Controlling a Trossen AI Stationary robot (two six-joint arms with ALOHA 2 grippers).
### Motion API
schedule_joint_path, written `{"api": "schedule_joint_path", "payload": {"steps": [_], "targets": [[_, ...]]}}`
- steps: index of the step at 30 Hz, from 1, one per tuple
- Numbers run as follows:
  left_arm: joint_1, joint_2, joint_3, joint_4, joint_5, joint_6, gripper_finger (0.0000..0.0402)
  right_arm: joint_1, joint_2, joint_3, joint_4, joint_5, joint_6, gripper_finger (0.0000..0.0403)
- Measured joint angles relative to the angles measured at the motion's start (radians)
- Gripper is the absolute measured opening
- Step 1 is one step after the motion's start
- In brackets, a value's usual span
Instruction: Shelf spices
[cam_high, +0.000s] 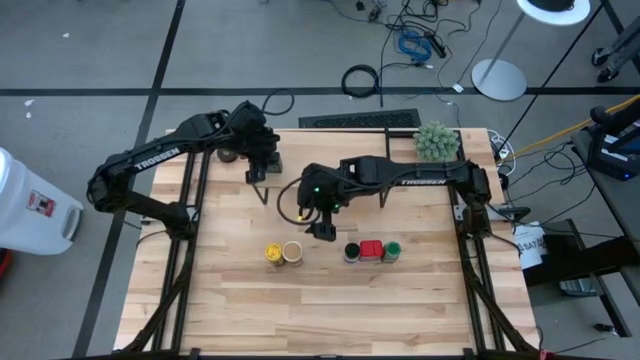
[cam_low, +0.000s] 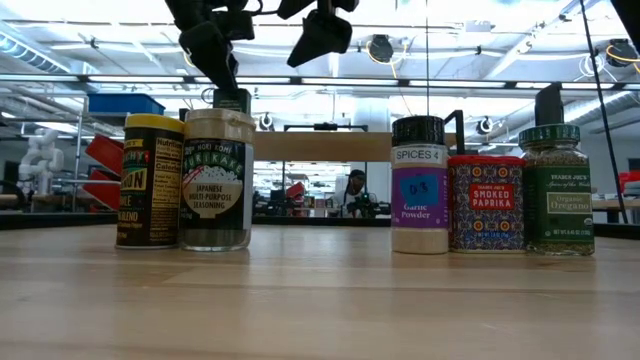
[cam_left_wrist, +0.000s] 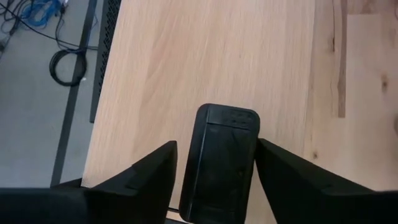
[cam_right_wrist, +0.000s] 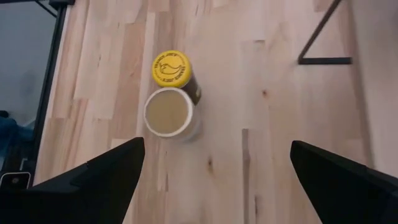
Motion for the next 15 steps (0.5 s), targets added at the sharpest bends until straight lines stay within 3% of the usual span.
{"api": "schedule_joint_path", "payload": {"steps": [15], "targets": [[-0.002,-0.006,0.0,0.001,0.0,-0.035,0.02,-0.053,-0.052,-0.001,-0.034,0.0,-0.018,0.0391]]}}
